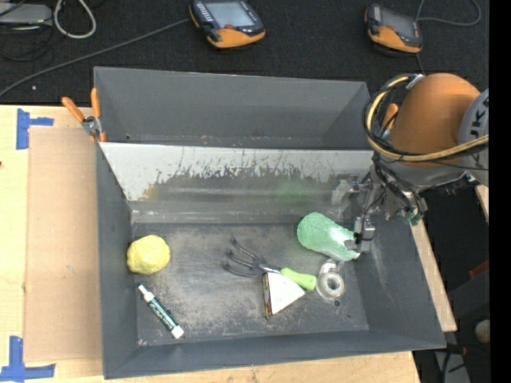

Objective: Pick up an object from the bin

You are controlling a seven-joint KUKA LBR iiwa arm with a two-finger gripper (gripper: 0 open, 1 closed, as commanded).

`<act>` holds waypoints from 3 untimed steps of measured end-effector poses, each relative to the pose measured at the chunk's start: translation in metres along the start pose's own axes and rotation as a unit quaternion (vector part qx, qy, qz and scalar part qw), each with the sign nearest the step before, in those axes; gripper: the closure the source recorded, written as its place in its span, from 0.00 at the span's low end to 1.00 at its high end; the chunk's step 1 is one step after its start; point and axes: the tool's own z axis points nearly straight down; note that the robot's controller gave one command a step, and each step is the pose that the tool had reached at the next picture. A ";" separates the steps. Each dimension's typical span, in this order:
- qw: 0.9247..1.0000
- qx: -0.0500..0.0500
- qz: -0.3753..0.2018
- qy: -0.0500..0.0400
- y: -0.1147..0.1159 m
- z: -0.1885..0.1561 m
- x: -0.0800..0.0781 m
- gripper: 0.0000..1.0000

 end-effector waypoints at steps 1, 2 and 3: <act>1.000 0.000 0.000 0.000 0.000 0.000 0.000 0.00; 1.000 0.000 0.018 -0.002 0.030 0.055 0.035 0.00; 1.000 0.001 -0.007 -0.006 0.006 0.072 0.099 1.00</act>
Offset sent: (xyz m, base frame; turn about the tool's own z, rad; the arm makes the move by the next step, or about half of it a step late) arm -0.0430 0.0367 -0.0668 0.0397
